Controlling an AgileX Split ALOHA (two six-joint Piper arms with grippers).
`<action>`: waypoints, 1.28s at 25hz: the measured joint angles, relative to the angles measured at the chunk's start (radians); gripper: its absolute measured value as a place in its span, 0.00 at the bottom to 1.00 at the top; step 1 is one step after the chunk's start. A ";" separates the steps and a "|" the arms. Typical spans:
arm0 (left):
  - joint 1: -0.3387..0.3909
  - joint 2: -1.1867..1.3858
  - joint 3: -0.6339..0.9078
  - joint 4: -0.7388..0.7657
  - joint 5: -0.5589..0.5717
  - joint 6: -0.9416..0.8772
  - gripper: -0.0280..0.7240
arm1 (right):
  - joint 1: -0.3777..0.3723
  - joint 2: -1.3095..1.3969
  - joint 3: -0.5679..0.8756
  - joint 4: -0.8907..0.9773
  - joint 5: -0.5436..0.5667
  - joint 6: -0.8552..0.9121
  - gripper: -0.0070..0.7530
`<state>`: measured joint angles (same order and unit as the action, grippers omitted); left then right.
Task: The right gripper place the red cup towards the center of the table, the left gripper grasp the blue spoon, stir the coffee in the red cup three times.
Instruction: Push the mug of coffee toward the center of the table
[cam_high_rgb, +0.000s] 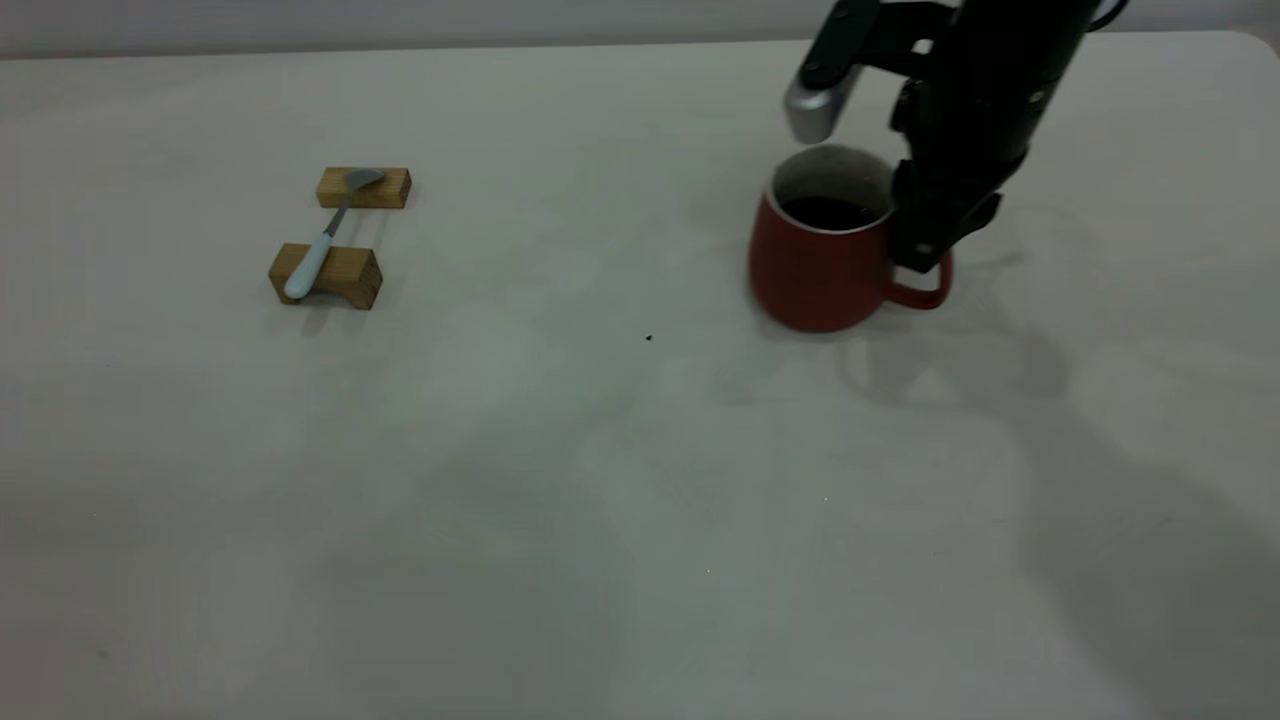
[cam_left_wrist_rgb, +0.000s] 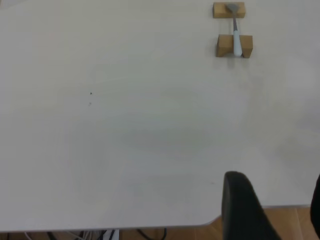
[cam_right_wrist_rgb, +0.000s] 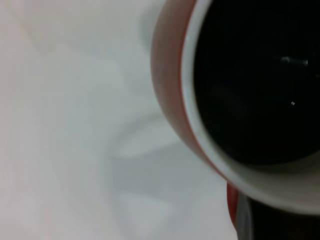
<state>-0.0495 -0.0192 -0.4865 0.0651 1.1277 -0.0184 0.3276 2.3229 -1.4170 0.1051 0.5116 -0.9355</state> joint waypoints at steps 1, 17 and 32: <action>0.000 0.000 0.000 0.000 0.000 0.000 0.58 | 0.012 0.000 0.000 0.001 0.000 0.011 0.25; 0.000 0.000 0.000 0.000 0.000 0.000 0.58 | 0.151 0.005 0.000 0.045 -0.047 0.097 0.25; 0.000 0.000 0.000 0.000 0.000 0.000 0.58 | 0.154 0.005 0.000 0.100 -0.050 0.115 0.62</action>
<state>-0.0495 -0.0192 -0.4865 0.0651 1.1277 -0.0185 0.4812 2.3276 -1.4170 0.2054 0.4617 -0.8209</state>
